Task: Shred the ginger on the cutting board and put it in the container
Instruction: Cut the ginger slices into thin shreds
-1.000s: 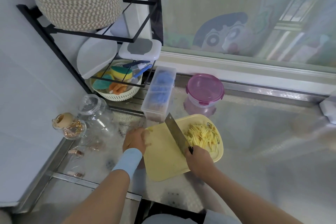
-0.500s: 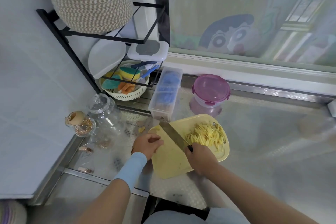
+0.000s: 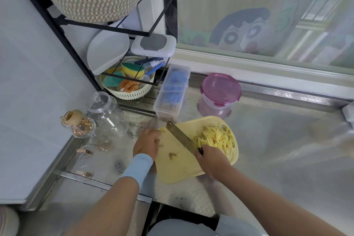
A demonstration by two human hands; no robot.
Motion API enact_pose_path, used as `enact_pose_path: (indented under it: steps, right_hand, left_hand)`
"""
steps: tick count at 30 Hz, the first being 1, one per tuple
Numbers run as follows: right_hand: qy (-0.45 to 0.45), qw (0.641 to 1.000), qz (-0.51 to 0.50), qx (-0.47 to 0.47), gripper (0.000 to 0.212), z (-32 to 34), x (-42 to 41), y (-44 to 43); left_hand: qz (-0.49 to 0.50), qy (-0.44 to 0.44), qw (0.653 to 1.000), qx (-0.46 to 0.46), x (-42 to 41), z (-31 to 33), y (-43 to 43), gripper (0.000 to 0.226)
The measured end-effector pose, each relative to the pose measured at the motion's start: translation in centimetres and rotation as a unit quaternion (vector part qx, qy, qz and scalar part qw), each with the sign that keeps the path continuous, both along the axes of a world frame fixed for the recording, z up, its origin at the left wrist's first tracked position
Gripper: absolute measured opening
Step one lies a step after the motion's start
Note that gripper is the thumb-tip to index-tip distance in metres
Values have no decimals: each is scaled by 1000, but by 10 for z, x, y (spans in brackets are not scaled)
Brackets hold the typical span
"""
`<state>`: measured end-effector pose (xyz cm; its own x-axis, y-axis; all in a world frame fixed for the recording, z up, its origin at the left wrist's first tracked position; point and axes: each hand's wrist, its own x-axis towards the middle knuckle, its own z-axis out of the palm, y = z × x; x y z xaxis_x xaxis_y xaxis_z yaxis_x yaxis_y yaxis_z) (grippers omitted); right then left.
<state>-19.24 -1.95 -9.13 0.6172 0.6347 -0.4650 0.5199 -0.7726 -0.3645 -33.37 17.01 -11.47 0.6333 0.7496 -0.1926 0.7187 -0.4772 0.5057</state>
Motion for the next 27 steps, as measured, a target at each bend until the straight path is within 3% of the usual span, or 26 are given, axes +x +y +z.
enact_pose_path:
  steps: [6, 9, 14, 18, 24, 27]
  right_hand:
    - [8, 1000, 0, 3, 38, -5, 5, 1]
    - [15, 1000, 0, 6, 38, -6, 8, 2]
    - [19, 1000, -3, 6, 38, -8, 10, 2]
    - [22, 1000, -4, 6, 37, -7, 11, 2]
    - [21, 1000, 3, 9, 37, -5, 9, 1]
    - [23, 1000, 12, 7, 37, -1, 7, 0]
  left_hand:
    - [32, 56, 998, -8, 21, -5, 11, 48]
    - [70, 30, 997, -30, 27, -2, 19, 37]
    - [28, 32, 999, 17, 24, -2, 29, 26]
    - [58, 38, 997, 15, 27, 2, 28, 19]
    - [102, 19, 994, -38, 25, 14, 27, 16]
    - [162, -69, 971, -160, 13, 22, 13, 10]
